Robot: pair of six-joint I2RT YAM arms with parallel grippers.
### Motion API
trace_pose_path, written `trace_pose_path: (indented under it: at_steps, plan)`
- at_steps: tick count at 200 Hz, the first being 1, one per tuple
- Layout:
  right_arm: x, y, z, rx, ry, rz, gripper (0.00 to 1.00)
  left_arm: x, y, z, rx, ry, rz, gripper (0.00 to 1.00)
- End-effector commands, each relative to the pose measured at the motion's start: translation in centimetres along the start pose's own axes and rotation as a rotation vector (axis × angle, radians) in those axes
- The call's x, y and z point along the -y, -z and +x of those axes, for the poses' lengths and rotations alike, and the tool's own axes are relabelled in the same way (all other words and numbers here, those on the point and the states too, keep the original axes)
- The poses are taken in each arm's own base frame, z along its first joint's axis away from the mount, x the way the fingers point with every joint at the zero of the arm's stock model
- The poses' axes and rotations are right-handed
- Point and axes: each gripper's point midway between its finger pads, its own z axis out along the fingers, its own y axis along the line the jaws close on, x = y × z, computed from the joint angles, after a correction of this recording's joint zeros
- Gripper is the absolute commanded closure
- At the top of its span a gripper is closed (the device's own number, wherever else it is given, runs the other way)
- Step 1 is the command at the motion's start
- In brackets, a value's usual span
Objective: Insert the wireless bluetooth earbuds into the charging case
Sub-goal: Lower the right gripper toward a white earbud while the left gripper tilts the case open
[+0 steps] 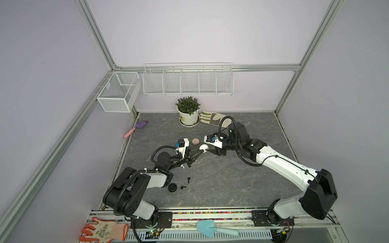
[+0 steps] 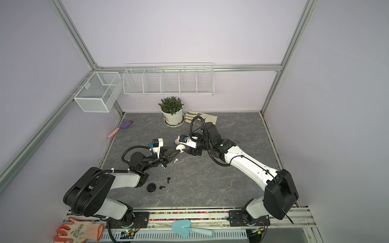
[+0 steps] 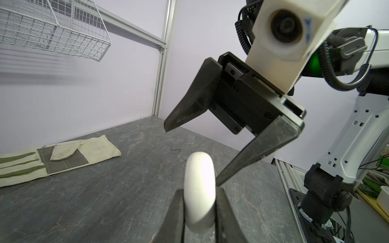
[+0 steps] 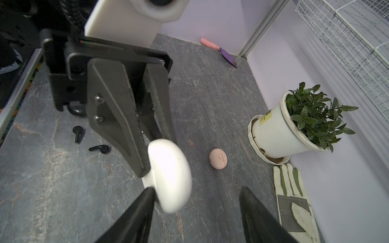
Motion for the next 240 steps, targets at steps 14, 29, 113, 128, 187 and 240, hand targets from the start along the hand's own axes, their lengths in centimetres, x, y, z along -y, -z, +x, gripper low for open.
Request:
trace_pose_path:
  at_steps: [14,29,113,128,187,240]
  plan:
    - [2.5,1.0,-2.2,0.056,0.044,0.104,0.35,1.5,0.1,-1.0,0.027,-0.058,0.061,1.0]
    - [2.7,0.9,-2.1,0.051,0.046,0.114,0.36,1.5,0.0,-0.8,0.023,-0.053,0.063,1.0]
    - [3.6,1.4,-2.8,0.058,0.04,0.157,0.36,1.7,0.3,-0.3,0.01,-0.039,0.065,1.0]
    - [3.7,1.4,-2.9,0.058,0.043,0.163,0.36,1.7,0.4,-0.2,0.008,-0.037,0.065,1.0]
    - [4.1,1.9,-3.4,0.065,0.04,0.182,0.36,1.6,0.4,0.1,0.003,-0.023,0.058,1.0]
    - [4.1,1.0,-3.1,0.055,0.039,0.168,0.35,1.8,0.5,0.0,0.007,-0.019,0.056,1.0]
